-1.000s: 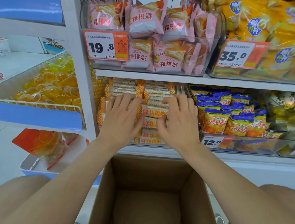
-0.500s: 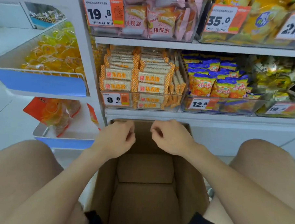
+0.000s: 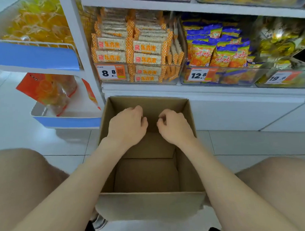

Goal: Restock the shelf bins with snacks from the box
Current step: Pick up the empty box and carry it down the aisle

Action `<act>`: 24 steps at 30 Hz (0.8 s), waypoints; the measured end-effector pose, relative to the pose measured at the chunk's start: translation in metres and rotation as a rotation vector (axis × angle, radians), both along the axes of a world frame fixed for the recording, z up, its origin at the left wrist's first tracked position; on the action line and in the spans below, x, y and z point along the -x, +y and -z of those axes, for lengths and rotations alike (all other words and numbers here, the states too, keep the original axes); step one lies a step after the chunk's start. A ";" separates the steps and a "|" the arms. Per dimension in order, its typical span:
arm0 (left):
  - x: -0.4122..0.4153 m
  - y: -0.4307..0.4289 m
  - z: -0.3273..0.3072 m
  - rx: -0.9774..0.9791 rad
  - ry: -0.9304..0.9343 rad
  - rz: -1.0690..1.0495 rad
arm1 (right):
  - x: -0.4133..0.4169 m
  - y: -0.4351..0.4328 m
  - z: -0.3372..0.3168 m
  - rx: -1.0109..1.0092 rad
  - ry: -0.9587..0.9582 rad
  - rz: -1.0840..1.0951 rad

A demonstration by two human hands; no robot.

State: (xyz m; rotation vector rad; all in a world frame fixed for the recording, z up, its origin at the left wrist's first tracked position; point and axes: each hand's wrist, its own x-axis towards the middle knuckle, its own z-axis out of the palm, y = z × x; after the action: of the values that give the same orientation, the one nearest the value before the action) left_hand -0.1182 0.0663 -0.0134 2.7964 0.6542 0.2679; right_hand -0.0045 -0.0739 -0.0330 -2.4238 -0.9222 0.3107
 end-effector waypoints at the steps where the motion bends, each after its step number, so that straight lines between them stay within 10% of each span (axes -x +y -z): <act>1: 0.006 -0.006 0.001 -0.003 -0.007 -0.013 | 0.009 -0.007 -0.002 -0.031 0.015 -0.021; 8: 0.055 -0.029 0.019 0.033 -0.062 -0.102 | 0.058 -0.058 -0.006 -0.052 -0.026 -0.099; 14: 0.081 0.004 0.045 -0.001 0.205 -0.290 | 0.035 -0.077 0.010 0.166 -0.181 0.264; 19: 0.074 0.012 0.085 0.149 0.119 -0.414 | 0.017 -0.079 0.060 0.178 0.137 0.467; 24: 0.064 0.026 0.093 0.179 0.233 -0.463 | 0.010 -0.067 0.070 0.325 0.071 0.471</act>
State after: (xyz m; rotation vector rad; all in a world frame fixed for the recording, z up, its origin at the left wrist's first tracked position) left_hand -0.1822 0.0920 -0.1067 2.4931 1.3112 -0.0355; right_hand -0.0145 -0.1412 -0.1033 -2.8093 -0.2629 0.3892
